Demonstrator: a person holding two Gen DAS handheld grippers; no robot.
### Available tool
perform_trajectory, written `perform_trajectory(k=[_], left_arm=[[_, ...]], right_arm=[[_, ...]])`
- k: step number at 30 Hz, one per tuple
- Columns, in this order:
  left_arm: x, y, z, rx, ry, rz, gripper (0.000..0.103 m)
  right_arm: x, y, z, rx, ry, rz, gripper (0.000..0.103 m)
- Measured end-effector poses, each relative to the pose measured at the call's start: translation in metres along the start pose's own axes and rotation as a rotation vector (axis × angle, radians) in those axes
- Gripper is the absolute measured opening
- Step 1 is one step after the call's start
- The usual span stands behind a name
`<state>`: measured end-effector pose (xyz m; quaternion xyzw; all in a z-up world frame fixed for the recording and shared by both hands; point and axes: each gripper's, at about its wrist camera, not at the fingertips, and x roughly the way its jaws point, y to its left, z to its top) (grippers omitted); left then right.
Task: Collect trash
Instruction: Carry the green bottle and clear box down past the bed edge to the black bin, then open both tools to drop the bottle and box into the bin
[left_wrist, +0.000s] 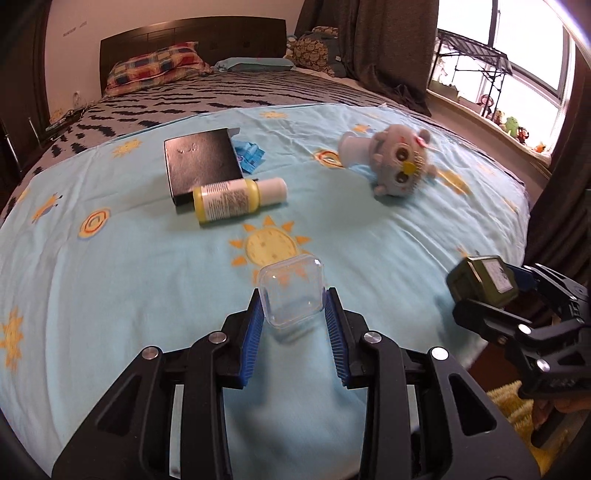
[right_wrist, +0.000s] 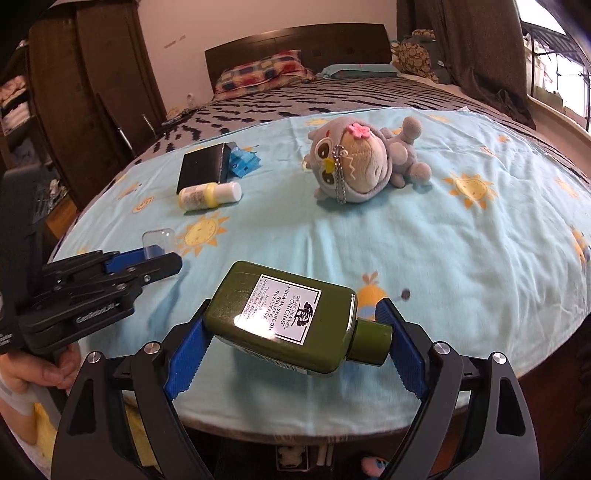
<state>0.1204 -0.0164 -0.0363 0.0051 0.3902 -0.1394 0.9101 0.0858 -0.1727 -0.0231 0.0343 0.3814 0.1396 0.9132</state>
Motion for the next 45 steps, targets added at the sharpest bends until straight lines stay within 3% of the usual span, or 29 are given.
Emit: perform_trajectory(k=[9, 18, 25, 35, 45], left_arm=[[-0.044, -0.027, -0.054, 0.029, -0.022, -0.043, 0.032], [-0.055, -0.041, -0.117, 0.04, 0.068, -0.099, 0.032], [-0.028, -0.052, -0.159, 0.045, 0.194, -0.126, 0.032], [0.033, -0.053, -0.198, 0.021, 0.363, -0.129, 0.032], [0.055, -0.047, -0.216, -0.034, 0.415, -0.167, 0.032]], right_arm=[[-0.03, 0.006, -0.046, 0.001, -0.021, -0.021, 0.087], [-0.035, 0.009, -0.103, 0.047, 0.064, 0.002, 0.087], [-0.011, 0.006, -0.137, 0.072, 0.154, 0.002, 0.087], [0.033, 0.009, -0.159, 0.073, 0.254, 0.015, 0.087], [0.062, 0.026, -0.171, 0.049, 0.283, 0.013, 0.087]])
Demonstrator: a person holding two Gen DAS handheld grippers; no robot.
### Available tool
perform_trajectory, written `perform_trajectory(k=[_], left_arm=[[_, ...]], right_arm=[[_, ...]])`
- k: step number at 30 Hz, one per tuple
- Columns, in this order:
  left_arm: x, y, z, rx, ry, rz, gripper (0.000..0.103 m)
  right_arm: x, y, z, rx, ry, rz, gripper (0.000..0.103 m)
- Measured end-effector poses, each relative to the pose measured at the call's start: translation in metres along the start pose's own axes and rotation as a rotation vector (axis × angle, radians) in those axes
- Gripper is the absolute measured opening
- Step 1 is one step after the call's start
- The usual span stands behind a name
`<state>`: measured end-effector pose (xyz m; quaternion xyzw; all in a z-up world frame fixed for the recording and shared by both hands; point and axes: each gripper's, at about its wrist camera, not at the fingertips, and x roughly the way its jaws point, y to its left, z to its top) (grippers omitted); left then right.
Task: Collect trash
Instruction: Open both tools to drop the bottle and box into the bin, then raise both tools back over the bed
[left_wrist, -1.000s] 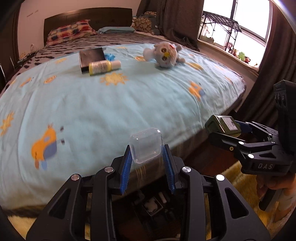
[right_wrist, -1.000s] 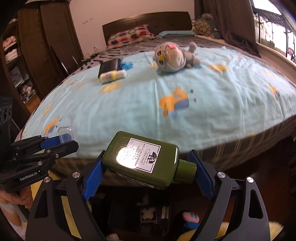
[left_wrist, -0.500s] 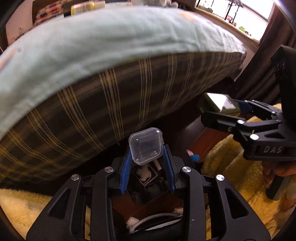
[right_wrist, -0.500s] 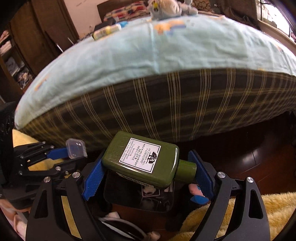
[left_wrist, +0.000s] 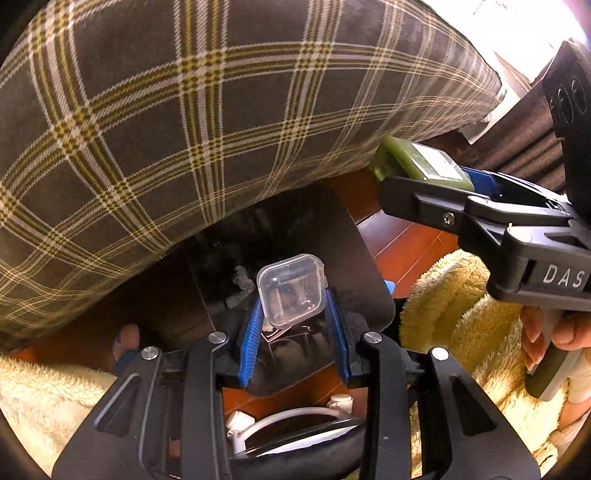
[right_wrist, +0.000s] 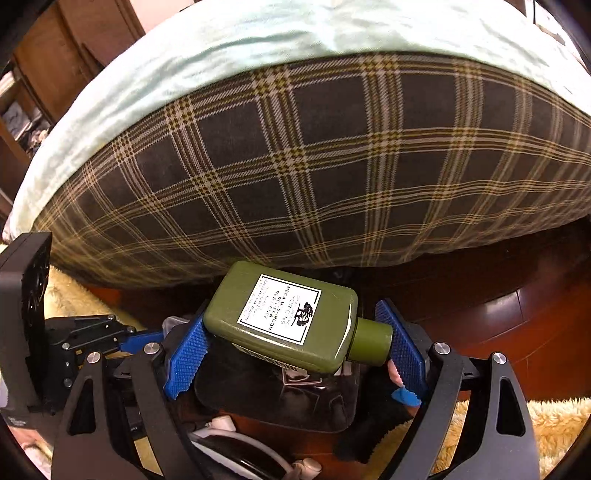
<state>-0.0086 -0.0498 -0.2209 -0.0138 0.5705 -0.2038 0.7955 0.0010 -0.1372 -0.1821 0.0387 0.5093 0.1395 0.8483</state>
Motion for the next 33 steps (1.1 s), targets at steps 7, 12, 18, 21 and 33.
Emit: perform_trajectory(k=[7, 12, 18, 21, 33], left_arm=[[0.001, 0.008, 0.002, -0.016, -0.006, 0.027, 0.036], [0.0, 0.012, 0.002, -0.008, -0.015, 0.056, 0.046], [-0.01, 0.011, 0.004, 0.005, -0.031, 0.098, 0.053], [-0.018, 0.01, 0.004, 0.016, -0.049, 0.116, 0.058], [-0.101, -0.013, 0.021, 0.131, -0.253, 0.127, 0.074]], right_arm=[[0.003, -0.004, 0.001, 0.03, -0.008, 0.016, 0.088], [-0.005, -0.012, 0.008, 0.048, -0.024, 0.02, 0.091], [-0.012, -0.023, 0.015, 0.064, -0.034, 0.007, 0.092], [-0.022, -0.032, 0.016, 0.073, -0.061, 0.008, 0.092], [-0.105, -0.046, 0.033, 0.095, -0.333, 0.097, 0.092]])
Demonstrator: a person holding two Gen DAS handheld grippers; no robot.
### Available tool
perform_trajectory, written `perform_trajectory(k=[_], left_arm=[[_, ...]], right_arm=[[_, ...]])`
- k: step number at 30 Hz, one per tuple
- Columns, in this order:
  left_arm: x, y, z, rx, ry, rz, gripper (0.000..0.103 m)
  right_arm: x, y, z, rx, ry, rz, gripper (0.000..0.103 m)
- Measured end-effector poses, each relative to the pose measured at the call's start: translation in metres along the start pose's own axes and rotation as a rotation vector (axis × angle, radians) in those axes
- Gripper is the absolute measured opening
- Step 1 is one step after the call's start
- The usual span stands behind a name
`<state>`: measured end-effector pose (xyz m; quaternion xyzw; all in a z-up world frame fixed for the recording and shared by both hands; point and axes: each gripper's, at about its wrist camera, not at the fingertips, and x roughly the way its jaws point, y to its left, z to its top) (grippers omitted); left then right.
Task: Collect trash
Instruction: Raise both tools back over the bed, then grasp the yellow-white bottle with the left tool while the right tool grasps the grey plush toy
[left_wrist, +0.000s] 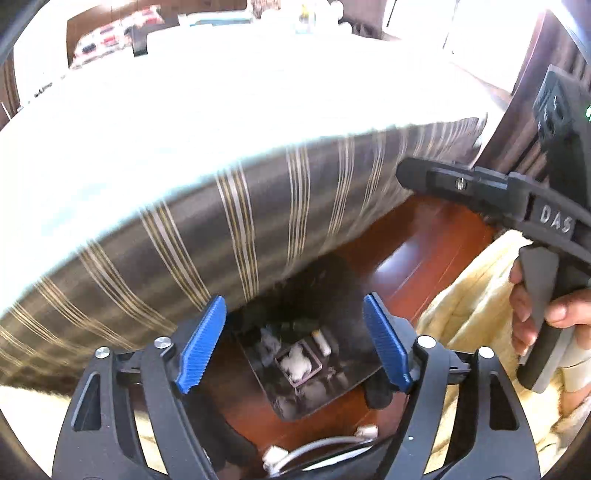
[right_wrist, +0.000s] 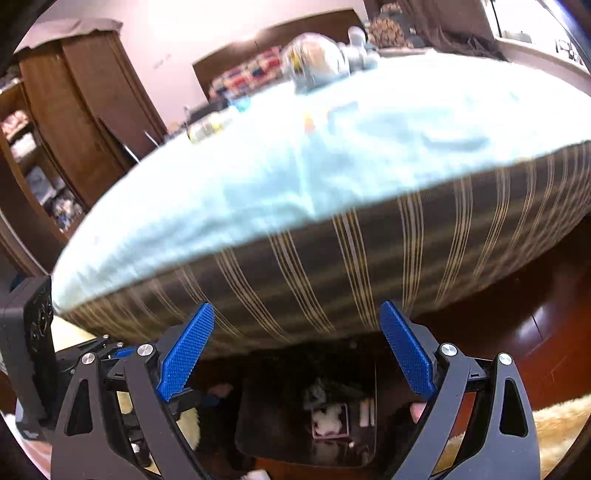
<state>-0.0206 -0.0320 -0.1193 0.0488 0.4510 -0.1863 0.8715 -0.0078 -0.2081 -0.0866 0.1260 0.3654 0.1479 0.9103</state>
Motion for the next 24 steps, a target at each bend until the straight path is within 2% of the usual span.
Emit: perform_trajectory(k=[5, 11, 17, 24], left_arm=[[-0.037, 0.014, 0.033, -0.037, -0.078, 0.001, 0.082], [-0.056, 0.05, 0.08, -0.12, -0.139, 0.087, 0.083], [-0.047, 0.082, 0.131, -0.151, -0.153, 0.128, 0.083], [-0.016, 0.104, 0.183, -0.213, -0.167, 0.169, 0.083]], right_arm=[[-0.023, 0.002, 0.037, -0.057, -0.078, -0.047, 0.094], [-0.025, 0.007, 0.087, -0.066, -0.121, -0.062, 0.098], [0.003, 0.025, 0.141, -0.095, -0.115, -0.04, 0.099], [0.05, 0.039, 0.176, -0.107, -0.101, -0.152, 0.099]])
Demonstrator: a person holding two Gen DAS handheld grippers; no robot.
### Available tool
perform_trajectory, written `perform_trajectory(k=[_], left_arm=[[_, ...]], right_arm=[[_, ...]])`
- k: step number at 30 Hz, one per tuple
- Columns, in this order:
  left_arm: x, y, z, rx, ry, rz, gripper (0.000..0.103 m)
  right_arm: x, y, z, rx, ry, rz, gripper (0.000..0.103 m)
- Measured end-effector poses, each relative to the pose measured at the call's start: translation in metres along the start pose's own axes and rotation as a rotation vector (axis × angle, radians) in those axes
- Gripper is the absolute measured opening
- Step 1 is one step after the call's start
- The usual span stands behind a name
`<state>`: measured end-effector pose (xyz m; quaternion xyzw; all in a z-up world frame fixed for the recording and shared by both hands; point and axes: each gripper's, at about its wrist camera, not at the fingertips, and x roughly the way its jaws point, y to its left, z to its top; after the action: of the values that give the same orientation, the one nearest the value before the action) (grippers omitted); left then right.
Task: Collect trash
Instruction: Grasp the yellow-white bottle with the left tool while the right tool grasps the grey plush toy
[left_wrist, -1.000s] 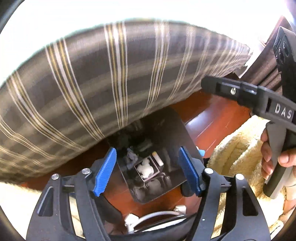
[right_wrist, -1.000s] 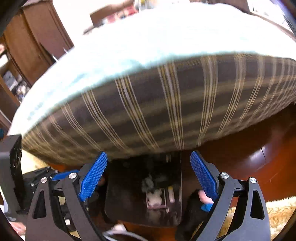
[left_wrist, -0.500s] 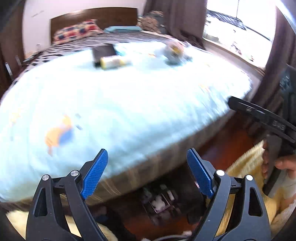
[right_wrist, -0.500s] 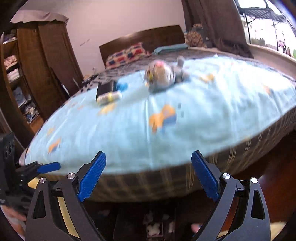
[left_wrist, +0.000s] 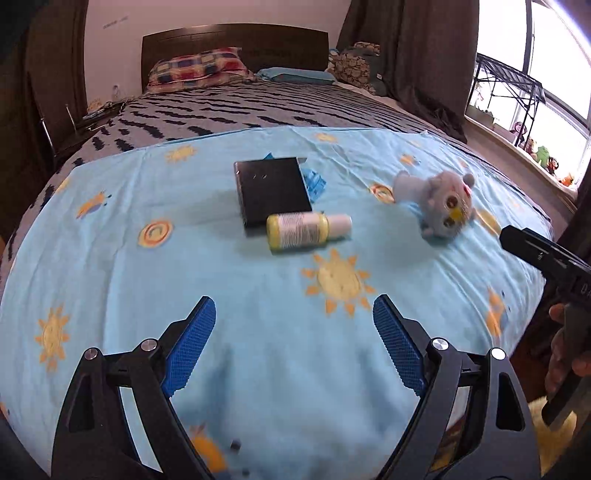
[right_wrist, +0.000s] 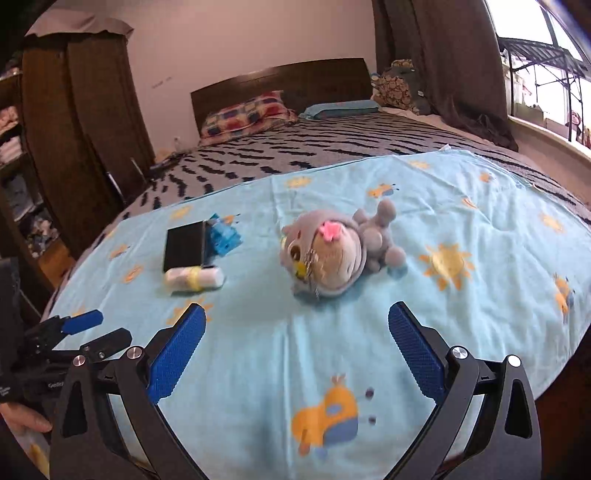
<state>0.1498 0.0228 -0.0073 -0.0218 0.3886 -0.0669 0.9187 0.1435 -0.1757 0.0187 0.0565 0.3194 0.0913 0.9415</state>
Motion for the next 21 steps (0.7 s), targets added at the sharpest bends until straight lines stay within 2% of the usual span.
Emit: perform_trajectory(k=[6, 15, 17, 18, 21], left_arm=[[0.042, -0.013, 0.023, 0.004, 0.027, 0.017, 0.083], [0.081, -0.023, 0.032, 0.008, 0.055, 0.014, 0.083], [0.087, -0.025, 0.035, 0.004, 0.053, 0.023, 0.086], [0.09, -0.025, 0.037, 0.001, 0.054, 0.022, 0.086], [0.097, -0.024, 0.042, -0.023, 0.058, 0.017, 0.085]], right_arm=[[0.03, -0.004, 0.014, 0.03, 0.019, -0.023, 0.099], [0.081, -0.01, 0.031, 0.042, 0.071, -0.095, 0.099], [0.085, -0.014, 0.03, 0.044, 0.076, -0.085, 0.086], [0.087, -0.017, 0.029, 0.054, 0.08, -0.053, 0.078], [0.084, -0.015, 0.028, 0.039, 0.069, -0.04, 0.076]])
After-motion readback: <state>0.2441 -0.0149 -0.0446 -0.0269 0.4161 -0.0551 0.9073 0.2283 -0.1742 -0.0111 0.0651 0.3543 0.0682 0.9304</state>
